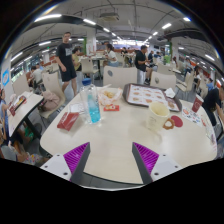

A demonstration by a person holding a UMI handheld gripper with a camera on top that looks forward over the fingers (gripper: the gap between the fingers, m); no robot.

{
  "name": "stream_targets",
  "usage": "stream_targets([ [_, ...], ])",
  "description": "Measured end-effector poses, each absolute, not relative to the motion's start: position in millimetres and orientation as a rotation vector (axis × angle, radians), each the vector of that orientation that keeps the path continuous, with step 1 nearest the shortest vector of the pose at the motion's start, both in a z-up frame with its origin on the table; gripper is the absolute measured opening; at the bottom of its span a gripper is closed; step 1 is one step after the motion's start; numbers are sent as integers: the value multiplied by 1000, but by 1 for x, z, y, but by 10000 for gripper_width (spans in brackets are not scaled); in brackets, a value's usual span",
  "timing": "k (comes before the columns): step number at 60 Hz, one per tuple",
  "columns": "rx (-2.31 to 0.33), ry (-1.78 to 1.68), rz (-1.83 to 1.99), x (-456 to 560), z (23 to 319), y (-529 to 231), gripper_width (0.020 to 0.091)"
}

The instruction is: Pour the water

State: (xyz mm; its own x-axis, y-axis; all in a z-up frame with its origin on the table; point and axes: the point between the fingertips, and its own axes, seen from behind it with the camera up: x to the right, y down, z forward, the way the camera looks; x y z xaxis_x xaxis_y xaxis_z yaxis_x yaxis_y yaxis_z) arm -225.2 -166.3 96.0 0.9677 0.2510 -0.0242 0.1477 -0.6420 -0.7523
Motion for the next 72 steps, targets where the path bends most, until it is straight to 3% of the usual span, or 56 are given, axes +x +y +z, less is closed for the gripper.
stream_targets([
  [13, -2128, -212, 216, -322, 101, -84, 853],
  [24, -2074, -132, 174, -353, 85, -6, 837],
  [27, -2066, -124, 160, -358, 79, 8, 802],
  [32, -2052, -142, 135, -364, 71, 25, 680],
  [35, -2040, -157, 100, -365, 68, 31, 569],
  [40, -2019, -178, 92, -366, 68, 37, 538],
  [46, -2028, -180, 96, -362, 68, 35, 430],
  [51, -2029, -187, 60, -354, 71, 35, 407],
  [61, -1991, -135, 197, -353, 113, 31, 408],
  [72, -1938, 302, 727, -334, 188, 29, 407],
])
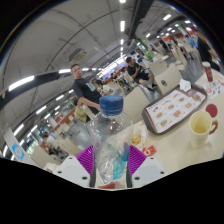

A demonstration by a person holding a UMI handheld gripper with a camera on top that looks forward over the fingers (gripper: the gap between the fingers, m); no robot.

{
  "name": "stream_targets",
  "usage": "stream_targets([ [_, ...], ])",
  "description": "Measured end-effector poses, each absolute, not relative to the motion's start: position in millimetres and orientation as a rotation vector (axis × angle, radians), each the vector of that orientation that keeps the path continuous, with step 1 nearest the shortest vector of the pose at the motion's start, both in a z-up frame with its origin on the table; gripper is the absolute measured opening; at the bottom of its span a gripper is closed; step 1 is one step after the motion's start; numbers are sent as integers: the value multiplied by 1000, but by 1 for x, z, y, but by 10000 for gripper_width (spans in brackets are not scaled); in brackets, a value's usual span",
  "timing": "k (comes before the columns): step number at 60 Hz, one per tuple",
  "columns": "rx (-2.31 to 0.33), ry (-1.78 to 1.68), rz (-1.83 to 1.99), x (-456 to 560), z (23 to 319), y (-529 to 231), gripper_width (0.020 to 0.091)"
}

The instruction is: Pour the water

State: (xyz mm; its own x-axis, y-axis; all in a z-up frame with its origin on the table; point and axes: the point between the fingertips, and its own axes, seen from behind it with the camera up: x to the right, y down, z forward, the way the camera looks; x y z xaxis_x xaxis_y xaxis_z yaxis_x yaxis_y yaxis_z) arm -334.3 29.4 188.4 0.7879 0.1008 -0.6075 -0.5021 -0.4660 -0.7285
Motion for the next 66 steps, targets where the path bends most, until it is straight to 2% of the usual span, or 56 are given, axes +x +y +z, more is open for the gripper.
stream_targets([
  [3, -1905, 451, 880, -325, 206, 28, 406],
  [10, -1783, 796, 1229, -282, 214, 43, 407],
  [11, -1770, 844, 1266, -281, 224, 35, 408],
  [19, -1618, 1159, 1494, -233, 194, 55, 406],
  [20, -1602, 1199, 1524, -230, 201, 45, 404],
  [25, -1506, 1369, 1630, -213, 176, 55, 405],
  [34, -1460, 1477, 1697, -200, 155, 58, 403],
  [41, -1559, 1401, 1670, -201, 155, 66, 405],
  [42, -1576, 1376, 1660, -200, 162, 49, 403],
  [49, -1728, 1112, 1503, -191, 183, 58, 406],
  [60, -1874, 534, 957, -124, 226, 76, 406],
  [66, -1889, 310, 624, -70, 234, 95, 405],
])
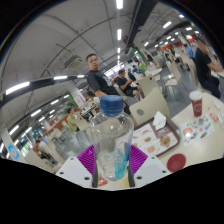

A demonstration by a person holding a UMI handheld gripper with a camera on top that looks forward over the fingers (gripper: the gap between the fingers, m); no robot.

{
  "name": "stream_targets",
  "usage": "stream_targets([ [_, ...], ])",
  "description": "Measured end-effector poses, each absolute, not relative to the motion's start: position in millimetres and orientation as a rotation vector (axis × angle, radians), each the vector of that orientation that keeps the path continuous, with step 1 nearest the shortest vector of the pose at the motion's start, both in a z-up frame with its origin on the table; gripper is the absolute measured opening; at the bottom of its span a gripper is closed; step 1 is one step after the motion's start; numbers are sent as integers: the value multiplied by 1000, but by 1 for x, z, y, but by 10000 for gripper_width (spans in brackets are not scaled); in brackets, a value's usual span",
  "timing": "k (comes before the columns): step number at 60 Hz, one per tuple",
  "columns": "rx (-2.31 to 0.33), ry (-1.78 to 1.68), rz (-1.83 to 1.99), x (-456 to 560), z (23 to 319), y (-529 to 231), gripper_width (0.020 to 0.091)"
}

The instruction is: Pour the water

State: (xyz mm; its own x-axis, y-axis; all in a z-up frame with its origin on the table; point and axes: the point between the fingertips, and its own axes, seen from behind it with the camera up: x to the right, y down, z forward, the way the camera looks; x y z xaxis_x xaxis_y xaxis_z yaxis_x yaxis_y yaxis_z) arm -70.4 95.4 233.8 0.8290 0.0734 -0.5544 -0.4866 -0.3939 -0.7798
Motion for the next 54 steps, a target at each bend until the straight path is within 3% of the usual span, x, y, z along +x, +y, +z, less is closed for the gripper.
stream_targets([
  [7, -1920, 122, 292, -4, 207, 110, 406],
  [13, -1963, 18, 101, 42, 161, 120, 405],
  [26, -2039, -46, 30, 77, 79, 128, 408],
  [29, -2048, -61, 12, 82, 66, 128, 415],
  [36, -2003, -47, 31, 85, 66, 129, 424],
  [47, -2081, -23, 22, 86, 61, 120, 591],
  [51, -2131, -20, 64, 79, 61, 108, 851],
  [52, -2140, -20, 74, 77, 62, 104, 867],
  [54, -2154, -15, 81, 76, 66, 97, 824],
])
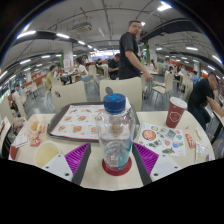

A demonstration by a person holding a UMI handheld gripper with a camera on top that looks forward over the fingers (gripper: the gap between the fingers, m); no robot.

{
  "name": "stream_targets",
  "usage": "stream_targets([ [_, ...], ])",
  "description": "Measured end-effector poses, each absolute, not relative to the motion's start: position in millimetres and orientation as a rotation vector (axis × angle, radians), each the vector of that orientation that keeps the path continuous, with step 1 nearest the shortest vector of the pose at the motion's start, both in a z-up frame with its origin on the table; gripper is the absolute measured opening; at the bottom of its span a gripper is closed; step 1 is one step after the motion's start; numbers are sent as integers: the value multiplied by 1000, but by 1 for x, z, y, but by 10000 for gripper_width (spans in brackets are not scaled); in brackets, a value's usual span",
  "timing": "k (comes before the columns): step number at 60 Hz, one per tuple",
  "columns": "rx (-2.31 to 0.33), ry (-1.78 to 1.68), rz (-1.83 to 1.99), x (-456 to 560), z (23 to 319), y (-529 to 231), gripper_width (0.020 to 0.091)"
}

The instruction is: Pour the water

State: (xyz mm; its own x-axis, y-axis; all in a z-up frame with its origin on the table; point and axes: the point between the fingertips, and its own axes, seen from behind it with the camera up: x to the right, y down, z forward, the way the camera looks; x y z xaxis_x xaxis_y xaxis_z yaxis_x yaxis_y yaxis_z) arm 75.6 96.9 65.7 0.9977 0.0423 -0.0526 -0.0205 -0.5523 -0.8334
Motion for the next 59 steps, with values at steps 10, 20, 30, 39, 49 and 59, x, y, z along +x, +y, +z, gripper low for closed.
stream_targets([
  [10, -2270, 29, 35, 71, 80, 35, 846],
  [20, -2396, 47, 47, 42, 88, -49, 846],
  [30, -2435, 35, 41, 3, 105, -112, 849],
  [39, -2406, 16, 3, -23, 123, -138, 854],
  [49, -2367, 20, -28, -40, 140, -149, 855],
  [59, -2348, -12, -32, -54, 151, -152, 851],
])
